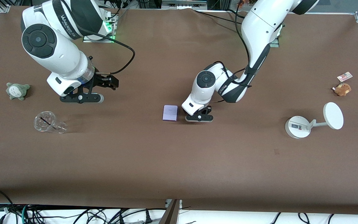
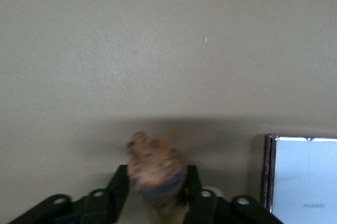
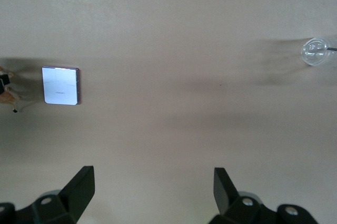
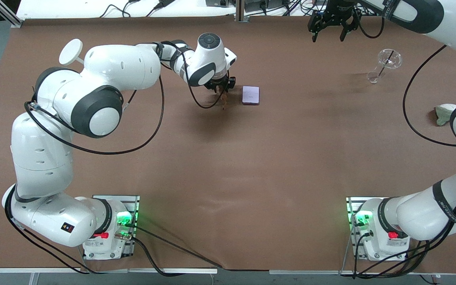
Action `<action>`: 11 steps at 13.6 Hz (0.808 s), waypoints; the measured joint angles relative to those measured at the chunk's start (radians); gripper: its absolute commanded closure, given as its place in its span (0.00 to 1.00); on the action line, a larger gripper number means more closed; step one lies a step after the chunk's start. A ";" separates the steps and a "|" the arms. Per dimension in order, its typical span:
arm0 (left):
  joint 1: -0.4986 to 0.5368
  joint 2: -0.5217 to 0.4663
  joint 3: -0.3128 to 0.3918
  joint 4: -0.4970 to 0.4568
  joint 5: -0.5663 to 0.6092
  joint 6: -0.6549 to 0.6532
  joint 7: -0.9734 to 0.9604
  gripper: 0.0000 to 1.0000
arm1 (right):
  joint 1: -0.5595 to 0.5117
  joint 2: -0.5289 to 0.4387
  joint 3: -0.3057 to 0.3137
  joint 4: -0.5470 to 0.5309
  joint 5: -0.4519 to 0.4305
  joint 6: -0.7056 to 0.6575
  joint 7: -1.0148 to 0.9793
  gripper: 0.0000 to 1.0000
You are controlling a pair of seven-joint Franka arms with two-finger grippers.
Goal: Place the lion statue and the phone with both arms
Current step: 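Carry the lion toward the lamp while the right gripper reaches the phone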
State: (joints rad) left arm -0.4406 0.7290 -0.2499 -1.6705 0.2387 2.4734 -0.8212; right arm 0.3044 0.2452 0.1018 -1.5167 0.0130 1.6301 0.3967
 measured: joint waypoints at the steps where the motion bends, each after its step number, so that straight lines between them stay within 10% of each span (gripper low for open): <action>1: 0.004 -0.005 0.003 0.009 0.000 -0.005 -0.001 1.00 | 0.000 0.000 0.000 0.000 0.000 0.000 0.000 0.00; 11: 0.256 -0.155 0.017 0.031 0.000 -0.343 0.027 0.96 | 0.019 0.048 0.004 -0.001 0.001 0.027 0.003 0.00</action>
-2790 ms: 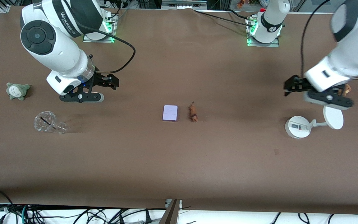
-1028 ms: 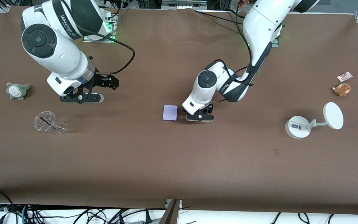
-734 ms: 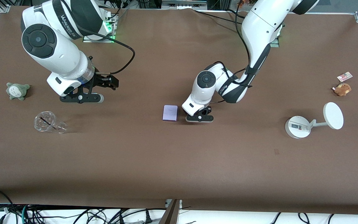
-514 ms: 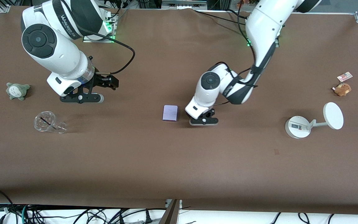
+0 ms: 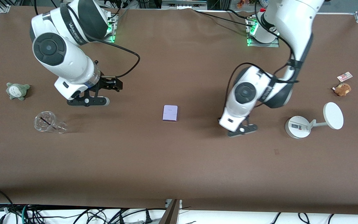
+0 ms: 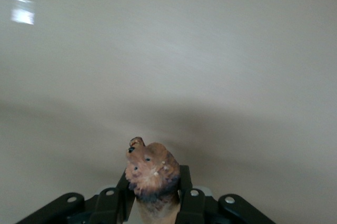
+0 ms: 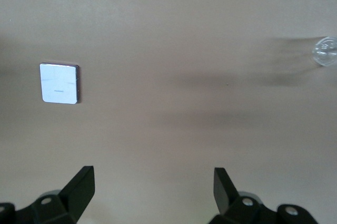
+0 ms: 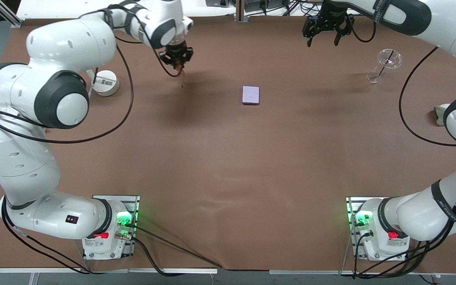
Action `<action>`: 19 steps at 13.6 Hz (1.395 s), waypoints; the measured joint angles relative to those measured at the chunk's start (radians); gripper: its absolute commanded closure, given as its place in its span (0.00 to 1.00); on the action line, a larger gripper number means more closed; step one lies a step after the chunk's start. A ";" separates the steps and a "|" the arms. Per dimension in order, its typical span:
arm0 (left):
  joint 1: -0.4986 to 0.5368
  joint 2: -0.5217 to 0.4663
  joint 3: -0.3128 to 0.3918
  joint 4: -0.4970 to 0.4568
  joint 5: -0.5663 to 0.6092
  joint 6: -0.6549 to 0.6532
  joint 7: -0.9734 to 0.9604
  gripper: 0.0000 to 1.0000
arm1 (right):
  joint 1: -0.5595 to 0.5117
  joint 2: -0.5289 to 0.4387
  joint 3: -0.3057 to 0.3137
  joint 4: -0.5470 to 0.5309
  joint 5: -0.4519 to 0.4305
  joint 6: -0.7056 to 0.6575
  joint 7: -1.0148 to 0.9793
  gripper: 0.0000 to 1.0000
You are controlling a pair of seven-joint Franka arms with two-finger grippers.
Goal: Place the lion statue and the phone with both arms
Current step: 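Carry the lion toward the lamp while the right gripper reaches the phone, then set the lion beside the lamp while the right gripper grasps the phone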
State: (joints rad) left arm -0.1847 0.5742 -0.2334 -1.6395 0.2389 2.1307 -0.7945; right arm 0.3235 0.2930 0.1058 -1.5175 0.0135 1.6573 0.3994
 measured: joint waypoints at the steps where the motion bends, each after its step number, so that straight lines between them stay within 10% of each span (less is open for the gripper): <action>1: 0.043 0.000 0.000 -0.002 0.000 -0.003 0.045 0.97 | 0.007 0.012 0.000 0.000 0.000 0.016 0.000 0.00; 12: 0.288 0.077 -0.003 -0.035 -0.031 0.038 0.499 0.94 | 0.146 0.261 0.003 -0.004 0.000 0.316 0.226 0.00; 14: 0.300 0.094 -0.003 -0.035 -0.036 0.054 0.528 0.59 | 0.164 0.306 0.003 -0.003 0.000 0.377 0.252 0.00; 15: 0.303 0.100 -0.004 -0.035 -0.038 0.059 0.542 0.08 | 0.175 0.328 0.003 -0.002 -0.001 0.412 0.278 0.00; 19: 0.306 0.102 -0.007 -0.034 -0.040 0.063 0.554 0.00 | 0.227 0.411 0.003 0.001 -0.015 0.546 0.361 0.00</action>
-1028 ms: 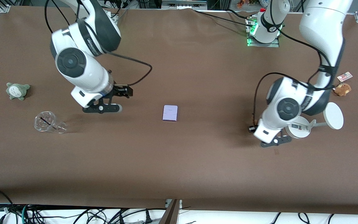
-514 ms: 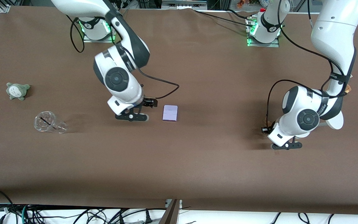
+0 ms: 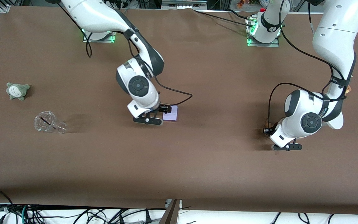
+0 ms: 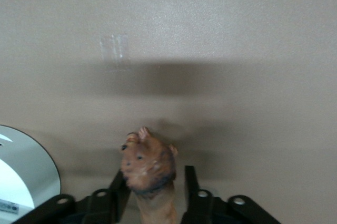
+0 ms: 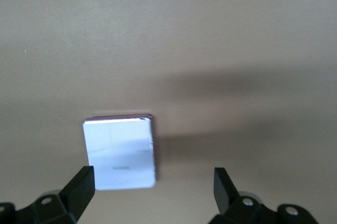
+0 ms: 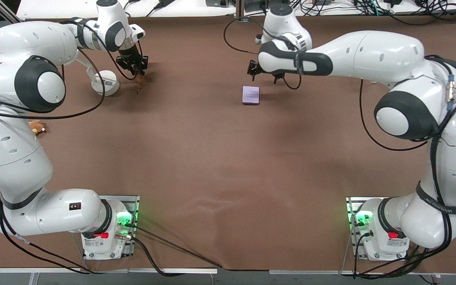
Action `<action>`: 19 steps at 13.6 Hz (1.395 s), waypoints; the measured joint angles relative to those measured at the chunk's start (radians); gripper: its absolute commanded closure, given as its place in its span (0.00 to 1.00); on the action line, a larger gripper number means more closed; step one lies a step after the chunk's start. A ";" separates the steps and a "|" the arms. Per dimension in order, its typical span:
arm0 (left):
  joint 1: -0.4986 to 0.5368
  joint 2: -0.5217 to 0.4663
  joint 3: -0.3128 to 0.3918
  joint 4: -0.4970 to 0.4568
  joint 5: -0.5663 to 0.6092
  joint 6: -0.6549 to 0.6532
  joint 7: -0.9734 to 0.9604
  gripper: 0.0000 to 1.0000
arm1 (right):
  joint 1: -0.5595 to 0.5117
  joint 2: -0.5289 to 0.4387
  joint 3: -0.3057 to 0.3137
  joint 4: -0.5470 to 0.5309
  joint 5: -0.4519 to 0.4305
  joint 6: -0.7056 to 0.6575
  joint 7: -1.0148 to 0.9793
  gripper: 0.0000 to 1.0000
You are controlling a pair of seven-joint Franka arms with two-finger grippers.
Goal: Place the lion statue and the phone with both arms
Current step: 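Set the lion beside the lamp while the right gripper grasps the phone, then lift the white phone with the right gripper and carry it toward the bowl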
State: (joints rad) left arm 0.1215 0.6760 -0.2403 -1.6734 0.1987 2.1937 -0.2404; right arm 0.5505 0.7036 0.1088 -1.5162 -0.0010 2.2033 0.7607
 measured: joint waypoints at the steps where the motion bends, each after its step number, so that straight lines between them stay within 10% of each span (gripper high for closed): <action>1: 0.000 -0.002 -0.003 0.003 0.000 0.000 0.000 0.00 | 0.015 0.022 0.000 0.008 -0.019 0.015 0.011 0.00; 15: -0.002 -0.395 -0.060 0.293 -0.078 -0.622 0.009 0.00 | 0.064 0.205 -0.003 0.138 -0.076 0.089 0.013 0.00; 16: -0.001 -0.395 -0.060 0.325 -0.085 -0.654 0.010 0.00 | 0.064 0.205 -0.003 0.138 -0.076 0.089 0.004 0.07; 18: 0.000 -0.395 -0.059 0.346 -0.087 -0.676 0.016 0.00 | 0.066 0.205 -0.003 0.140 -0.077 0.089 -0.001 0.63; 19: 0.000 -0.396 -0.058 0.344 -0.088 -0.674 0.030 0.00 | 0.066 0.205 -0.003 0.141 -0.077 0.089 -0.003 0.74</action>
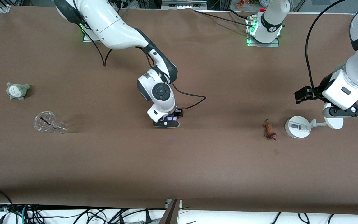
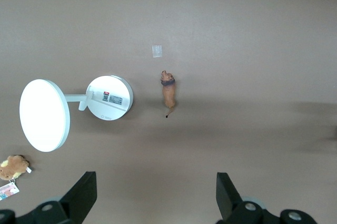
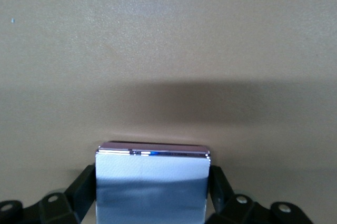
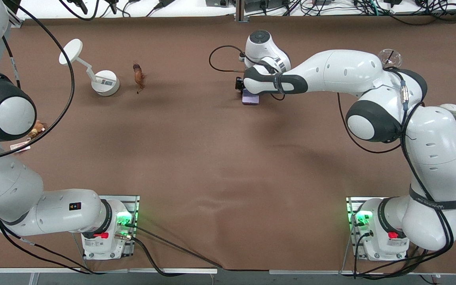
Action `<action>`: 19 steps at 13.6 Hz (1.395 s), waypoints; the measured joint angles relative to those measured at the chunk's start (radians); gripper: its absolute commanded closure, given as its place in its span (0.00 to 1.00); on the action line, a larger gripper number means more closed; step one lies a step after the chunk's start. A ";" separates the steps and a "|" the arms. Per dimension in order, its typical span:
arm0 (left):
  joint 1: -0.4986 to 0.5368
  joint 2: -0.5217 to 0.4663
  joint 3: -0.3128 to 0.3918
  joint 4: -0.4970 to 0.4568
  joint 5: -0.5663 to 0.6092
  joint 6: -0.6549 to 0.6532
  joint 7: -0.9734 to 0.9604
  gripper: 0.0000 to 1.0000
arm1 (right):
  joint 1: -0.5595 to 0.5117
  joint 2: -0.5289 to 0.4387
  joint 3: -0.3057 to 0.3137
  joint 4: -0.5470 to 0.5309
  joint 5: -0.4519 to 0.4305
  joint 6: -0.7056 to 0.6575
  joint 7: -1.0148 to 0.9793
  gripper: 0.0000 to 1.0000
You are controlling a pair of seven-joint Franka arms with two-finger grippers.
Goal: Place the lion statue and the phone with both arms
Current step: 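Lift the white phone with the right gripper and carry it toward the bowl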
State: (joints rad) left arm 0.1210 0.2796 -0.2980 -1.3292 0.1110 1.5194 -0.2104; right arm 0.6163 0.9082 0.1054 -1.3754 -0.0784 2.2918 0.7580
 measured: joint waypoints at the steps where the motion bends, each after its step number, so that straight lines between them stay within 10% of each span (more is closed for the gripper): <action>1: -0.002 -0.007 0.007 -0.013 0.000 0.017 0.018 0.00 | 0.000 0.000 0.000 0.002 0.000 -0.001 -0.002 0.82; 6: -0.081 -0.159 0.160 -0.247 -0.039 0.200 0.115 0.00 | -0.013 -0.068 -0.012 0.044 -0.006 -0.145 -0.024 0.88; 11: -0.104 -0.189 0.166 -0.273 -0.054 0.197 0.117 0.00 | -0.068 -0.299 -0.048 0.052 -0.006 -0.492 -0.172 0.88; 19: -0.104 -0.187 0.173 -0.272 -0.054 0.196 0.128 0.00 | -0.078 -0.527 -0.289 -0.196 0.039 -0.503 -0.560 0.89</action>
State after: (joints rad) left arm 0.0172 0.0927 -0.1251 -1.6017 0.0571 1.7158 -0.0823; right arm 0.5381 0.3815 -0.1836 -1.5712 -0.0395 1.7884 0.1976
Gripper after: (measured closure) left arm 0.000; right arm 0.163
